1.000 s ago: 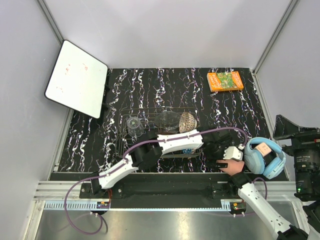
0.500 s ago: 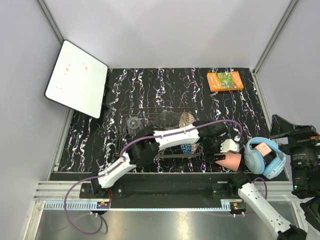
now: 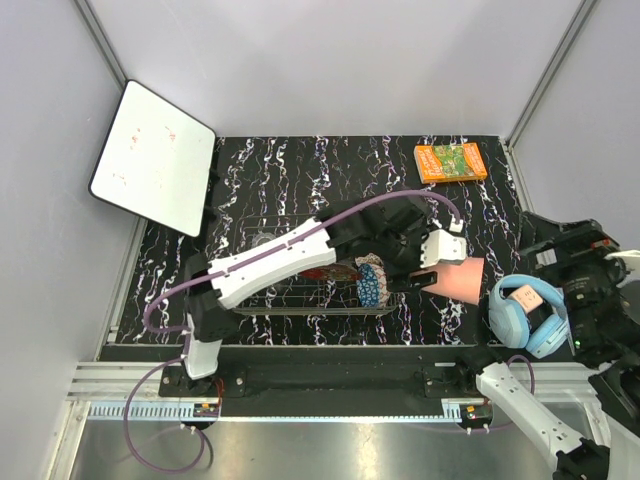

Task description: Load the mixed dishes into the dish rack

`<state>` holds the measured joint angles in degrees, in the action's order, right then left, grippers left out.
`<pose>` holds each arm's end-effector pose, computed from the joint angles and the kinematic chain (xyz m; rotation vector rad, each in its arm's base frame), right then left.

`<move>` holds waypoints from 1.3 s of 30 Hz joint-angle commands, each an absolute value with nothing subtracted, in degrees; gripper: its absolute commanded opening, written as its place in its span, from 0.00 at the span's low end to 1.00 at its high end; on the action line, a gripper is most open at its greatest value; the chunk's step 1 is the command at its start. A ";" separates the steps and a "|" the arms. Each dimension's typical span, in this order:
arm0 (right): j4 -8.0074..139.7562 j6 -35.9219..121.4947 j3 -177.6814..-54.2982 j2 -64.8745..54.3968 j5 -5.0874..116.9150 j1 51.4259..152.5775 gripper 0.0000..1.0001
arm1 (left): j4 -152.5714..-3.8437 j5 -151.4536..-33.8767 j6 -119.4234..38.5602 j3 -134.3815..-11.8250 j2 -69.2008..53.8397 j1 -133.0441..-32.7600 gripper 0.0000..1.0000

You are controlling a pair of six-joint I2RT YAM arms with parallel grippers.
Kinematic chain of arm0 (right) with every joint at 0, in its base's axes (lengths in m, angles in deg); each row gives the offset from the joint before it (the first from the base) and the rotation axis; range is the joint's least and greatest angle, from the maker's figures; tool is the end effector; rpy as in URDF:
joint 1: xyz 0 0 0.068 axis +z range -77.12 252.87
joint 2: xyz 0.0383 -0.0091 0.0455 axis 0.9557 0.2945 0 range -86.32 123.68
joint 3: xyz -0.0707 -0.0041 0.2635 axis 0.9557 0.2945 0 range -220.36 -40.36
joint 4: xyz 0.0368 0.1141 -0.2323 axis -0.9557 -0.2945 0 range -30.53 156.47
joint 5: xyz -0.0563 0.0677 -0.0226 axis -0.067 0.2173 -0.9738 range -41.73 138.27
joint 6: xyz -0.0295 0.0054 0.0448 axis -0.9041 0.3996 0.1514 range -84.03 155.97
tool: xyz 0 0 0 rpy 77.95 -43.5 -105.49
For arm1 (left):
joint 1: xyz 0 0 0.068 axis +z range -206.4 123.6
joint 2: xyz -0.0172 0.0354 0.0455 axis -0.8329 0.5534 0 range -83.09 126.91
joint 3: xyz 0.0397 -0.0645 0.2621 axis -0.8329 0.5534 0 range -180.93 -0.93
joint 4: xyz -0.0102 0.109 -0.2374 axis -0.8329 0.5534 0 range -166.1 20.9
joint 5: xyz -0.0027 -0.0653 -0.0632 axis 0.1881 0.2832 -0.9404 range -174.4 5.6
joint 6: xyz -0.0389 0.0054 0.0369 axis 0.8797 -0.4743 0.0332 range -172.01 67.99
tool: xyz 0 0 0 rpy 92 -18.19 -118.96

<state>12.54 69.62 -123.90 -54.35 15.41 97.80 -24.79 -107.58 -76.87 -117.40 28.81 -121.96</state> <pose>0.0127 -0.0154 0.4783 0.5567 1.5162 0.3299 0.1656 -0.3981 0.3600 1.8786 1.5844 -0.8089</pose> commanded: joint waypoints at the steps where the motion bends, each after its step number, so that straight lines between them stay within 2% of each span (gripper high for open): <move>1: 14.35 69.54 -129.30 -54.07 19.08 98.01 1.00 | -22.76 -104.62 -75.30 -117.22 25.02 -122.06 0.21; 11: 15.49 72.62 -126.76 -50.11 38.41 98.01 1.00 | -21.96 -100.13 -76.54 -109.05 14.22 -115.57 0.17; 21: 25.85 80.71 -116.39 -47.57 58.71 98.10 0.92 | -21.35 -100.14 -76.97 -107.90 9.38 -110.81 0.16; 26: 27.44 81.41 -115.07 -44.49 64.70 98.01 0.86 | -21.00 -100.66 -77.32 -106.49 7.88 -110.28 0.15; 39: 29.12 78.77 -112.43 -41.32 70.33 98.01 0.85 | -20.47 -100.93 -77.15 -105.88 6.04 -109.93 0.14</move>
<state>26.42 80.18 -113.30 -41.04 67.50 97.89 -18.74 -100.52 -76.98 -106.25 9.44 -110.27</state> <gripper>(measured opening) 0.850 0.678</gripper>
